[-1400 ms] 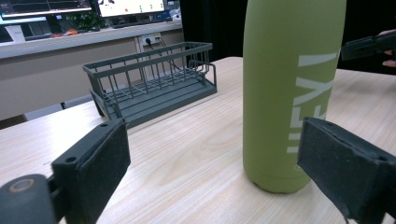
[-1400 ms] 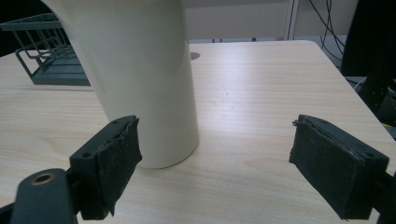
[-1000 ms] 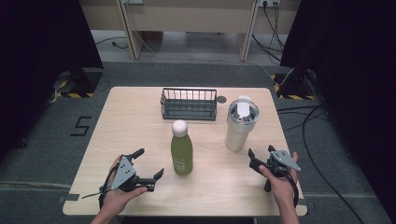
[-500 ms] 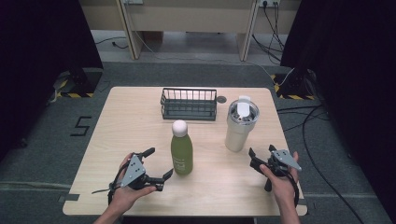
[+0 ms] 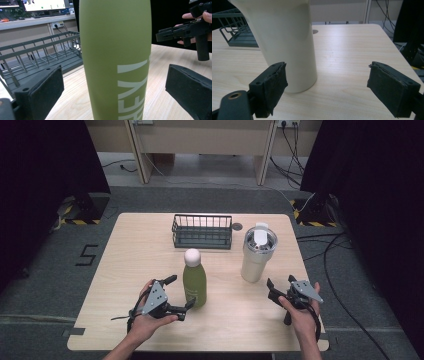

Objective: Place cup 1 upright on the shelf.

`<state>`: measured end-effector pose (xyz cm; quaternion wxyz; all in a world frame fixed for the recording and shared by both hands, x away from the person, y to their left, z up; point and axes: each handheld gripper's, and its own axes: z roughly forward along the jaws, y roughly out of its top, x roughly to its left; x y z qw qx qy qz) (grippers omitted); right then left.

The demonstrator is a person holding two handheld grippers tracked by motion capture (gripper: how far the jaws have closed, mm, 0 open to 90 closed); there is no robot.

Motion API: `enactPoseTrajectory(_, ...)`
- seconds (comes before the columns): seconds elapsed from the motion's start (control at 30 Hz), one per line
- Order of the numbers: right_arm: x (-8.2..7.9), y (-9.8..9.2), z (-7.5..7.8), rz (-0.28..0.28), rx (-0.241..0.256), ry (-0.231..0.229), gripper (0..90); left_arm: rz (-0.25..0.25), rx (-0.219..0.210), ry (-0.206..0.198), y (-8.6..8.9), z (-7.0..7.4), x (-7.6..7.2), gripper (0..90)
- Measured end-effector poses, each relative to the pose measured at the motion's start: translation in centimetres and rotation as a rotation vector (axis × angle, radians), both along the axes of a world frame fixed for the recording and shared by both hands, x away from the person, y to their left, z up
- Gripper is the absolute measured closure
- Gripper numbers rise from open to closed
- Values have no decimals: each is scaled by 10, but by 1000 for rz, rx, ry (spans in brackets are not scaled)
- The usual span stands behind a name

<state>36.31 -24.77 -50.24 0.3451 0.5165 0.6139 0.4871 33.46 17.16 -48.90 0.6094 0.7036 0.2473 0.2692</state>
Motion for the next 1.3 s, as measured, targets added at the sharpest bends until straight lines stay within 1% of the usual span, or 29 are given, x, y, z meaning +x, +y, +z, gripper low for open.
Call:
enactPoseTrajectory(0.07,2,3,3,9,-11,-17,149,4,0,2,2,-1,0,8)
enactPoseTrajectory(0.13,4,7,5,28,-22,-25,144,6,4,-2,3,-1,0,7)
enactPoseTrajectory(0.2,7,12,6,49,-32,-33,119,11,3,-3,4,-1,0,4)
enactPoseTrajectory(0.37,16,28,14,135,-65,-74,44,23,8,-3,9,-2,-1,0)
enactPoseTrajectory(0.43,22,35,16,162,-78,-85,28,28,9,-4,11,-3,-2,0)
enactPoseTrajectory(0.47,26,38,17,167,-95,-91,29,29,9,-3,12,-3,-2,0)
enactPoseTrajectory(0.53,33,44,17,172,-99,-91,28,32,8,-3,13,-3,-3,0)
enactPoseTrajectory(0.63,44,52,18,170,-120,-96,29,35,4,-2,16,-4,-4,3)
enactPoseTrajectory(0.7,50,55,18,166,-117,-96,31,37,4,0,17,-5,-4,5)
enactPoseTrajectory(0.77,56,58,18,158,-128,-96,37,36,1,0,18,-5,-4,6)
enactPoseTrajectory(0.83,61,59,19,152,-126,-100,42,35,1,0,18,-5,-4,8)
enactPoseTrajectory(1.07,73,62,21,145,-116,-121,65,33,0,7,20,-8,-4,17)
enactPoseTrajectory(1.3,81,63,20,165,-118,-131,77,25,-1,0,21,-7,-6,30)
